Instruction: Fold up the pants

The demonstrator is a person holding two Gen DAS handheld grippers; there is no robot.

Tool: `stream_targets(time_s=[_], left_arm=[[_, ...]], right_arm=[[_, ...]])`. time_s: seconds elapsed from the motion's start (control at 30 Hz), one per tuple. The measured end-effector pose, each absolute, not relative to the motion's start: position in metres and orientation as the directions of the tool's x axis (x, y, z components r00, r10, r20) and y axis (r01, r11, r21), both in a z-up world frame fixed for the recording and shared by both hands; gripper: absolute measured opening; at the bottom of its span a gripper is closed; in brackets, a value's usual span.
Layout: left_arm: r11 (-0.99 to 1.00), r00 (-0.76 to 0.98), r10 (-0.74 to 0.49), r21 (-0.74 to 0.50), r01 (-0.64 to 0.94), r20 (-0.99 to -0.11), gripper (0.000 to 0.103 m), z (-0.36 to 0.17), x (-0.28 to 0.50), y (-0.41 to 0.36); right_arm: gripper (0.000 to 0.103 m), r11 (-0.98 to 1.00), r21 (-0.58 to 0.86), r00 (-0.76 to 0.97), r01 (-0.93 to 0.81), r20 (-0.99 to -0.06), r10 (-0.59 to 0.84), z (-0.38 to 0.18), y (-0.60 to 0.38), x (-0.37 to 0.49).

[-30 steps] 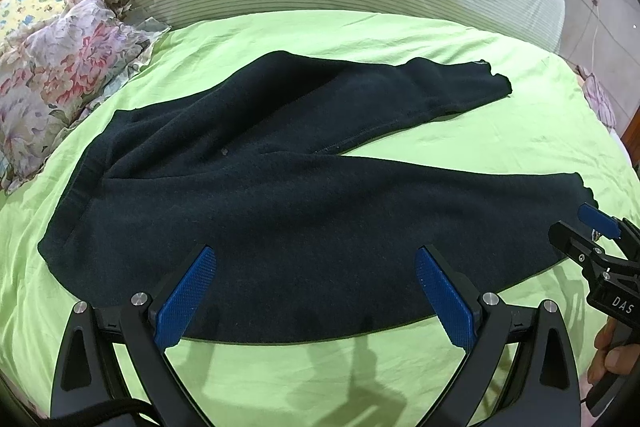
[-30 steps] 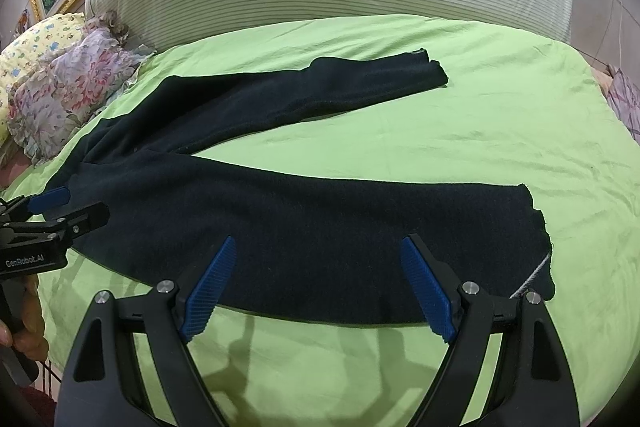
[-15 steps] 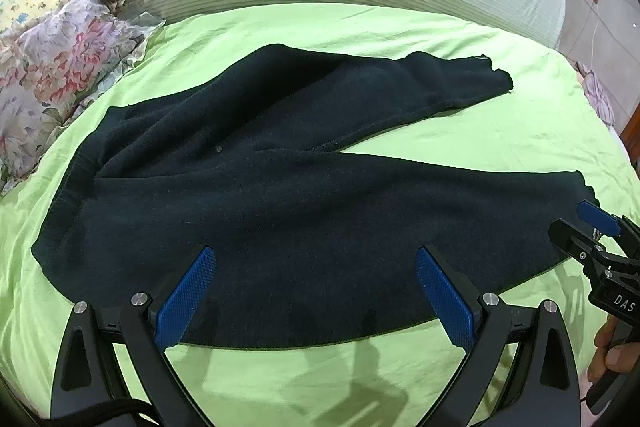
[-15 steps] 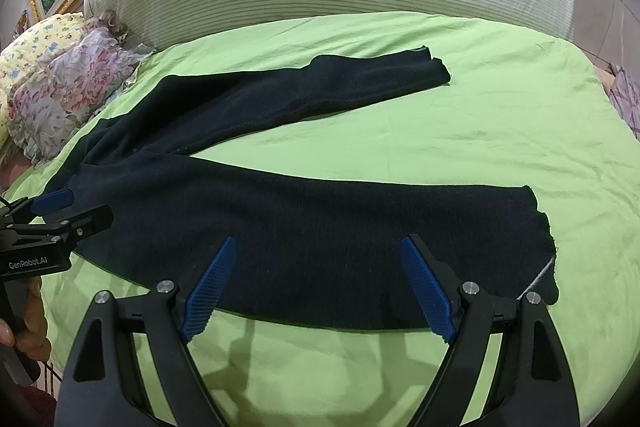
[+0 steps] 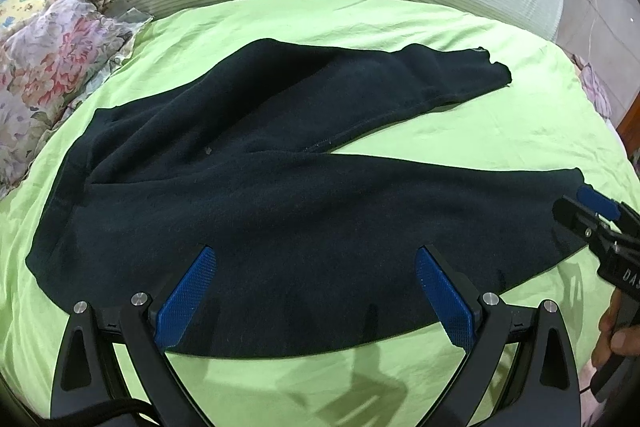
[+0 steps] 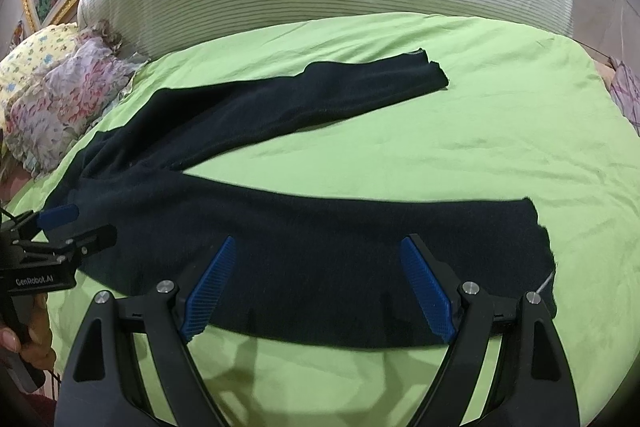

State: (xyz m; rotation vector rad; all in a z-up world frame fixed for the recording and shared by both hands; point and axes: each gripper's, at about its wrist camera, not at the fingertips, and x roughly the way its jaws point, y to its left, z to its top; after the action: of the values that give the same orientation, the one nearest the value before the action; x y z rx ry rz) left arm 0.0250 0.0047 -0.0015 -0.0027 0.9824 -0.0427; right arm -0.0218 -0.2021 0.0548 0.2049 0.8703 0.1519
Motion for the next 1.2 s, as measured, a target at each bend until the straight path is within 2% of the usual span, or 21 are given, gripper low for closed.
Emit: stream_targets(time_s=[0.33, 0.77, 0.9, 1.2], left_arm=[[0.999, 0.560, -0.043, -0.032, 0.029, -0.827, 0.100, 0.019, 0.065, 0.019], [0.999, 0.558, -0.015, 0.006, 0.035, -0.830, 0.100, 0.039, 0.173, 0.030], [0.997, 0.572, -0.009, 0.033, 0.063, -0.820, 0.100, 0.042, 0.207, 0.028], [0.981, 0.498, -0.073, 0.029, 0.193, -0.864, 0.100, 0.022, 0.274, 0.024]], right_arm=[[0.085, 0.960, 0.279, 0.645, -0.013, -0.732, 0.221, 0.068, -0.230, 0.028], [0.085, 0.949, 0.316, 0.616, 0.018, -0.751, 0.238, 0.090, -0.278, 0.138], [0.085, 0.954, 0.300, 0.603, 0.025, -0.765, 0.225, 0.087, -0.288, 0.173], [0.085, 0.949, 0.305, 0.544, 0.080, -0.811, 0.215, 0.057, -0.315, 0.243]])
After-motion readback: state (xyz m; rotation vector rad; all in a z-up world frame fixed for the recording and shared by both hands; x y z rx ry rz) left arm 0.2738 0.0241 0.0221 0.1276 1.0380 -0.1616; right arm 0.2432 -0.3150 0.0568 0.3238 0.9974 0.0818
